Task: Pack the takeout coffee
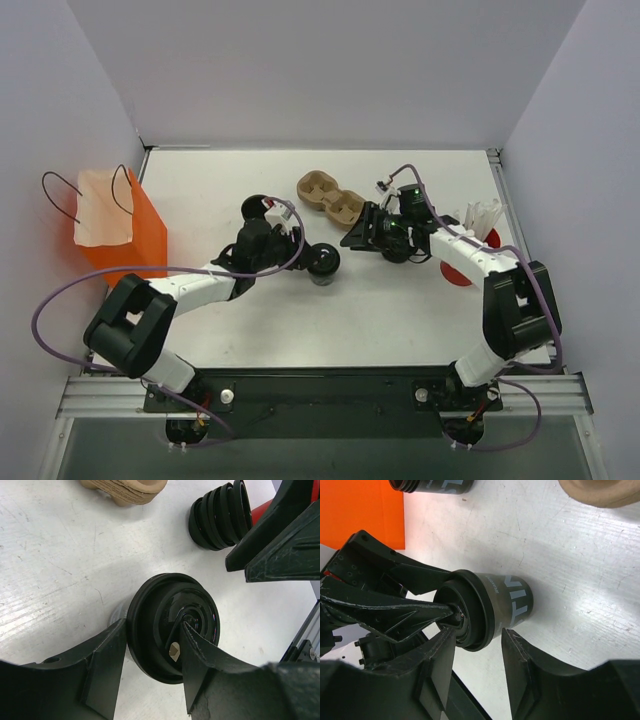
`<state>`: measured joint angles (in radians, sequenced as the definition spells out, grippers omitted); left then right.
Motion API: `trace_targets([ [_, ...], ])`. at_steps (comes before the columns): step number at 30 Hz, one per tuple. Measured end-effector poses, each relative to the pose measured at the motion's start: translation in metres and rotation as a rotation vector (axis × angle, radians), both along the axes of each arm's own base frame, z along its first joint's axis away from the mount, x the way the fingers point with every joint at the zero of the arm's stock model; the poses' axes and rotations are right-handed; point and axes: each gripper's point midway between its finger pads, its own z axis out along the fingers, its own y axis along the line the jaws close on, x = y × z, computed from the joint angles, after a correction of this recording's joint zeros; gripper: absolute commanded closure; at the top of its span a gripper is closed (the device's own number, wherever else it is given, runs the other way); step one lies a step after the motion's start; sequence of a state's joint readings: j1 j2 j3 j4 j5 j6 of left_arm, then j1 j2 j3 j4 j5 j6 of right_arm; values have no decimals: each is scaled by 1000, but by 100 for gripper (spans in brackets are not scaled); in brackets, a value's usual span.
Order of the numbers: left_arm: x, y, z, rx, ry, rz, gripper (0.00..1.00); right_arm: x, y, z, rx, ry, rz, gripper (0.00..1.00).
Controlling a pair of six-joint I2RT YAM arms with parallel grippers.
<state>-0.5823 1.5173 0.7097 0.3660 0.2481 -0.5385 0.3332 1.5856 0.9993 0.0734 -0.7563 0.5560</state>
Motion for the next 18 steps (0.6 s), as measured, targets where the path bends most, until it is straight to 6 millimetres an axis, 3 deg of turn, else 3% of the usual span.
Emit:
trace_targets([
  [18,0,-12,-1,-36,-5,-58,48,2,7,-29,21,42,31,69],
])
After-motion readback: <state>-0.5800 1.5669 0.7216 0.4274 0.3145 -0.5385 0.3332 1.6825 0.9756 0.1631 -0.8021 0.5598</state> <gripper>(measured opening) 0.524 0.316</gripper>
